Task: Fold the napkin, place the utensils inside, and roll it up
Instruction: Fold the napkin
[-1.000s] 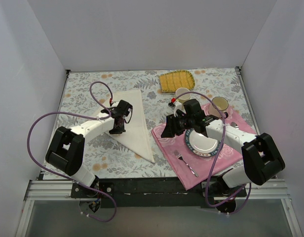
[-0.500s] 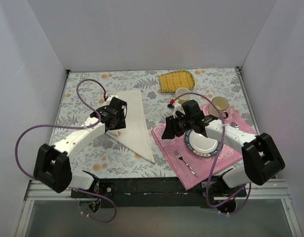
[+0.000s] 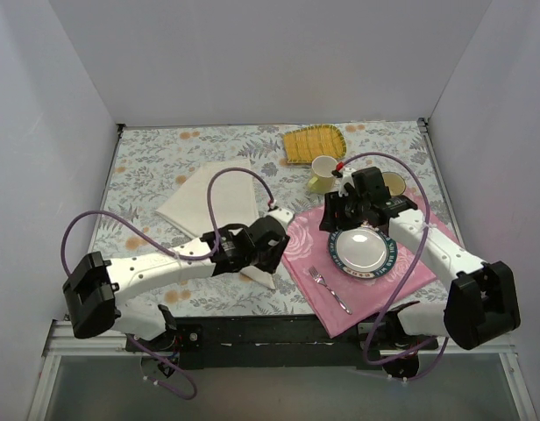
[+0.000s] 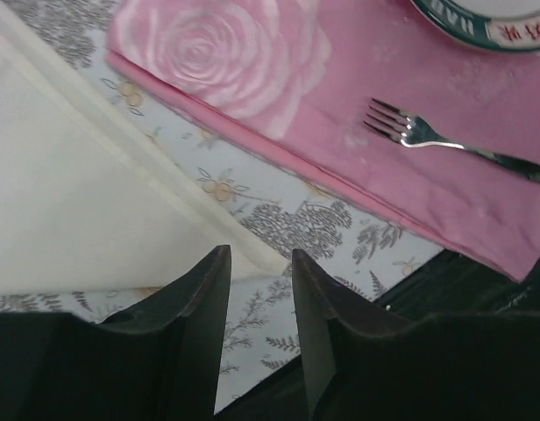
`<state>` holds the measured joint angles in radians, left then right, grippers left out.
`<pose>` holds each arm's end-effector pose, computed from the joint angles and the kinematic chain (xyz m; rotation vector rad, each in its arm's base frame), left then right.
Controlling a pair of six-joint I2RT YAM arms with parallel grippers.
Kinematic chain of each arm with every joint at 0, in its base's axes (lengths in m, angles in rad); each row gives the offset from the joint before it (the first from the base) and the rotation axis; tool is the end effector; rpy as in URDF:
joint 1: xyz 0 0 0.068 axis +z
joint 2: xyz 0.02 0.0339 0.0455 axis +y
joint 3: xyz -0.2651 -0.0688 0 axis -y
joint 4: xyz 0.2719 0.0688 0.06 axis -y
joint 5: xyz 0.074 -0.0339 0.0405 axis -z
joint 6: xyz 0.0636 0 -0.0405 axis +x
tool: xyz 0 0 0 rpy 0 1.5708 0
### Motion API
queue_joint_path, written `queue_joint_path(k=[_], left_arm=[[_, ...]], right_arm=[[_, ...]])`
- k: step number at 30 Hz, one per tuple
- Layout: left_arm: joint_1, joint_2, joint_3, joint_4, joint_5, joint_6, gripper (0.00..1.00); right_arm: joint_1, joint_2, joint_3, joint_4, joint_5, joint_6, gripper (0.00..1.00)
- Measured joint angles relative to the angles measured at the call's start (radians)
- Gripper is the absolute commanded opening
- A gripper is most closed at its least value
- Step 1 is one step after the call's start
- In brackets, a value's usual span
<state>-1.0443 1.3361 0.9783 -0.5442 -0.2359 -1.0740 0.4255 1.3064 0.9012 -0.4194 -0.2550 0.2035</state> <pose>0.1728 -0.2677 0.2257 -0.1426 2.5436 -0.6235 0.2814 0.1452 0.2178 -0.3925 2.4144 0.5936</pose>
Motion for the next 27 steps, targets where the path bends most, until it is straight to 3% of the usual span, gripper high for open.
queue_joint_path(k=[8, 27], left_arm=[[-0.200, 0.080, -0.051, 0.026, 0.034, -0.040, 0.41], [-0.201, 0.260, -0.061, -0.017, -0.146, -0.150, 0.42]], right_arm=[[-0.007, -0.087, 0.005, -0.055, 0.034, 0.005, 0.56], [-0.007, -0.133, -0.032, -0.050, -0.005, 0.029, 0.57]])
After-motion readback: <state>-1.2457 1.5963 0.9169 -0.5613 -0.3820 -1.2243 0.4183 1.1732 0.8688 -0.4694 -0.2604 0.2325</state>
